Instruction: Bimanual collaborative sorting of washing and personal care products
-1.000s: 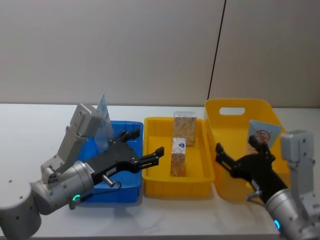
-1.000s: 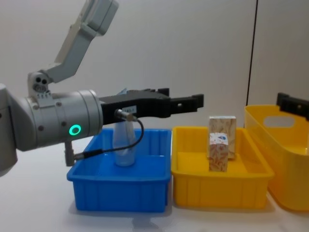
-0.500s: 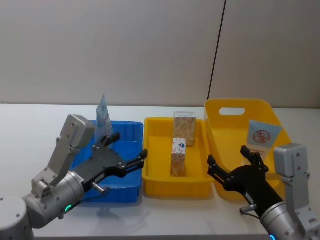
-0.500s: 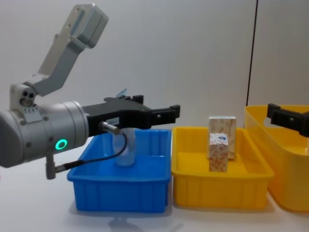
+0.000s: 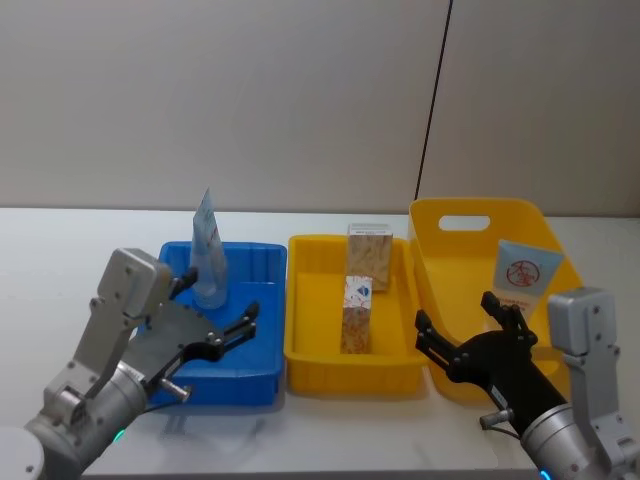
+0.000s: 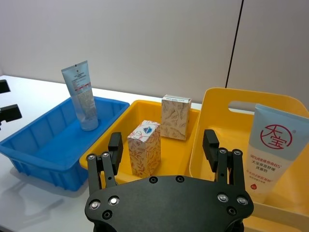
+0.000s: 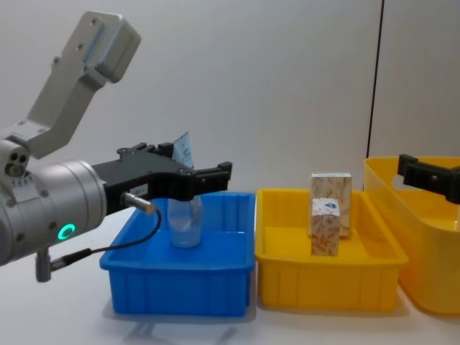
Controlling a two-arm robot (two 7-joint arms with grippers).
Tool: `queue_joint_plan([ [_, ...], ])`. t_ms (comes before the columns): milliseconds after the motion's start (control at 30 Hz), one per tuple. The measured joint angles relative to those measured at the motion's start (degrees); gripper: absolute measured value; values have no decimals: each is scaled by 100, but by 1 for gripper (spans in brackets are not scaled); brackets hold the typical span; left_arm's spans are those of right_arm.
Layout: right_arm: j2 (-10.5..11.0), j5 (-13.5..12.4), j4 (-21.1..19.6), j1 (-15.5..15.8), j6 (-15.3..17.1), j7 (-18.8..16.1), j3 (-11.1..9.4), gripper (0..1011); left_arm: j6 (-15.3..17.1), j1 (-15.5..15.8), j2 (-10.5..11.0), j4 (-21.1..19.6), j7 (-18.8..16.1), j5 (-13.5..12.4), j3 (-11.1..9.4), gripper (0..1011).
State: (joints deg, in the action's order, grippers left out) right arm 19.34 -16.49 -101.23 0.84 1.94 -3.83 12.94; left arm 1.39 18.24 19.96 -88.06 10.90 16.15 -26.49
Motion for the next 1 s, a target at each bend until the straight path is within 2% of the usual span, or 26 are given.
queue_joint_plan([
  [267,-7,6,0,-3,10,-1,1,1003,-29,-256,109,-280,-567,-257,27,1001],
  [467,-46,74,19,-54,153,20,58,1004,-52,-412,174,-453,-908,-412,44,1001],
  [733,-194,214,151,-259,475,121,212,1004,-60,-465,195,-511,-1024,-465,50,1001],
  [1000,-471,410,475,-629,869,318,402,1003,-60,-466,194,-512,-1028,-468,50,1001],
])
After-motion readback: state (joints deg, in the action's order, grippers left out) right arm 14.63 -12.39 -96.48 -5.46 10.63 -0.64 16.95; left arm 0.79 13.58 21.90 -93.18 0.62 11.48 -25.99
